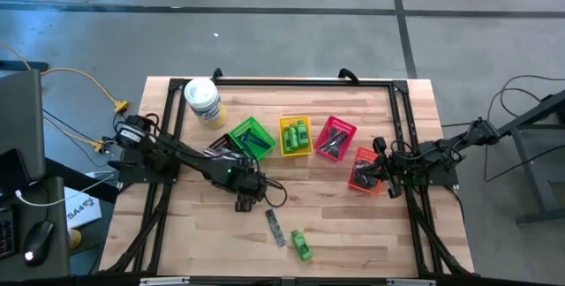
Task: Pick & Place Travel size toiletries
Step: Put the blue toothbrush into the black bin
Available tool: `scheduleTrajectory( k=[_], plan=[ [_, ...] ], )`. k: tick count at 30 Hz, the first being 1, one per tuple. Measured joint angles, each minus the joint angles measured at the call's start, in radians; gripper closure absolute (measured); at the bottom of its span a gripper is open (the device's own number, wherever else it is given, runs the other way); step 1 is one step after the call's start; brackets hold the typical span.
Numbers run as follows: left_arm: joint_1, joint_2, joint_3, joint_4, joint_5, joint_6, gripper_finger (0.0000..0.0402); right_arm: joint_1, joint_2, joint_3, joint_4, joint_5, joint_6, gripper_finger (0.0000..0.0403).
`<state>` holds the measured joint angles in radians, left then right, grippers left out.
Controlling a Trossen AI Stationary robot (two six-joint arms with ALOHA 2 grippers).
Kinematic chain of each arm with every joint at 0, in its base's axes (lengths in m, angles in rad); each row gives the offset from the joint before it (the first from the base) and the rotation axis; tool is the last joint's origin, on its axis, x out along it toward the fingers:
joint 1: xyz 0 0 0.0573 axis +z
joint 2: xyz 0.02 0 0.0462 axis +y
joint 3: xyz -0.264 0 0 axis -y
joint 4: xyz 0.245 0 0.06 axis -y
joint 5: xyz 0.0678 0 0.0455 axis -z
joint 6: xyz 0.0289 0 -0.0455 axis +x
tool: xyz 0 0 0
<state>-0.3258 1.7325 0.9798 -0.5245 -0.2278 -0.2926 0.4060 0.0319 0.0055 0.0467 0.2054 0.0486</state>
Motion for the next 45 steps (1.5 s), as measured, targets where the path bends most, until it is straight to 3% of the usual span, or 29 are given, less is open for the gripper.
scheduleTrajectory(
  k=[7,20,29,38,45],
  plan=[
    [-0.048,0.0,0.001,0.01,0.126,-0.003,0.0194,0.0,0.0,0.0,0.0,0.0,0.0,0.0401],
    [-0.14,-0.002,0.012,-0.007,0.139,0.02,0.0194,0.0,0.0,0.0,0.0,0.0,0.0,0.04],
    [-0.179,-0.006,0.115,-0.098,0.086,0.033,0.0194,0.0,0.0,0.0,0.0,-0.001,0.0,0.04],
    [-0.178,-0.007,0.138,-0.233,0.07,-0.079,0.0194,0.0,0.0,0.0,-0.001,-0.004,0.0,0.04],
    [-0.179,0.012,0.14,-0.22,0.09,-0.083,0.0194,0.0,0.0,0.0,-0.001,-0.004,0.0,0.04]
  ],
)
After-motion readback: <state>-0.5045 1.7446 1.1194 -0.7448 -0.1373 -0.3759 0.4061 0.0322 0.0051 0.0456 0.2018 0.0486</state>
